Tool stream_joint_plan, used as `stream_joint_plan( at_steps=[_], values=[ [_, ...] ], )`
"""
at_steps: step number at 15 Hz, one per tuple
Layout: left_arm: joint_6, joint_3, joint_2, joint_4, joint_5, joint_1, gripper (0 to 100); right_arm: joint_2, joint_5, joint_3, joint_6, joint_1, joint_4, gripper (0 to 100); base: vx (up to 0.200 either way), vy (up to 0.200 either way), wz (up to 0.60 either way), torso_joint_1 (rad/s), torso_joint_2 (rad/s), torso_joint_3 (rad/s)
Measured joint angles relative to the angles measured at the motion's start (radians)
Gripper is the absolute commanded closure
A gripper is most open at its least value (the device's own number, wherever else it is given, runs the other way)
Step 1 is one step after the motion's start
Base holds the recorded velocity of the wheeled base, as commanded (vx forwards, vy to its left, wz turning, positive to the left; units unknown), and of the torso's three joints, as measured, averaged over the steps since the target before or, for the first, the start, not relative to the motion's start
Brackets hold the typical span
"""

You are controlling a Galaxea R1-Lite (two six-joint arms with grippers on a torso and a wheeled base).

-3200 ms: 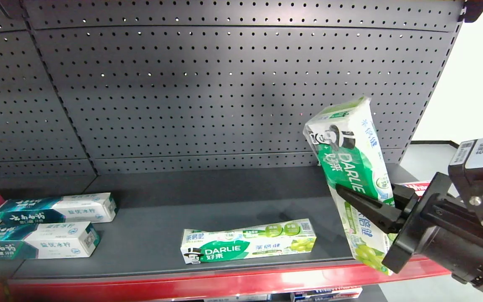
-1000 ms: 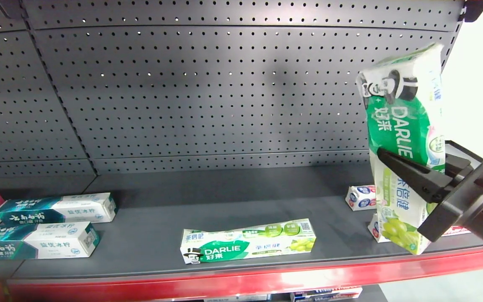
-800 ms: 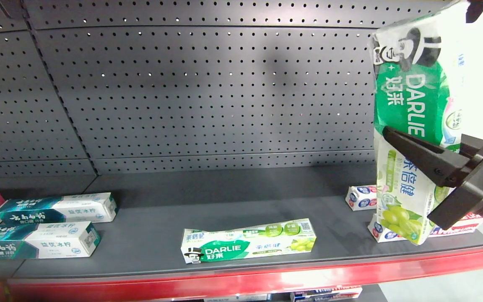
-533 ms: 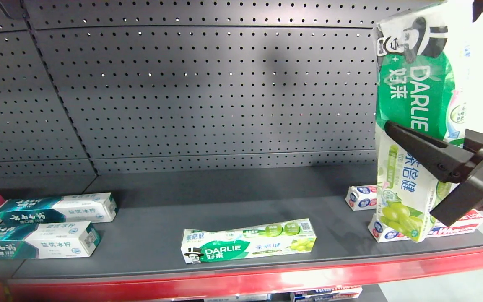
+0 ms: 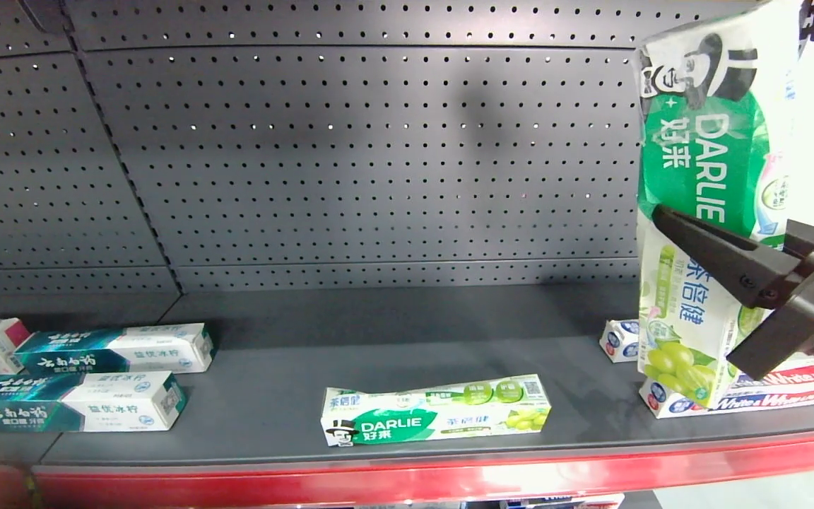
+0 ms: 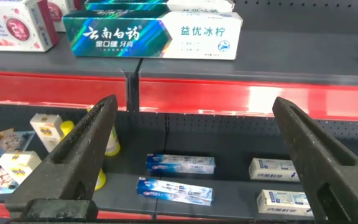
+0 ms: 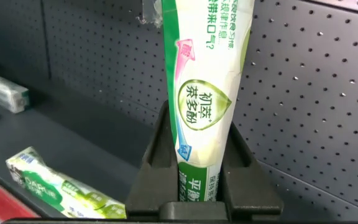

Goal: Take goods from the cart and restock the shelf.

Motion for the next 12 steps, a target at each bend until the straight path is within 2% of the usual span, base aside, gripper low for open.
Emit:
stream_joint_plan(
  at_steps=[3,6,9,12],
  values=[
    [0.000,0.000,0.000,0.000,0.000,-0.001,0,0.000,0.044,-0.007,0.000,-0.024,0.034,100,0.000,0.000,0.00,0.000,0.00,0.000],
    [0.000,0.000,0.000,0.000,0.000,-0.001,0,-0.010,0.164,-0.021,0.010,-0.127,0.099,100,0.000,0.000,0.00,0.000,0.00,0.000],
    [0.000,0.000,0.000,0.000,0.000,0.000,0,-0.010,0.168,-0.011,0.010,-0.161,0.102,100,0.000,0.000,0.00,0.000,0.00,0.000],
    [0.000,0.000,0.000,0.000,0.000,0.000,0,0.048,0.164,-0.080,0.008,-0.184,0.107,100,0.000,0.000,0.00,0.000,0.00,0.000]
  ],
)
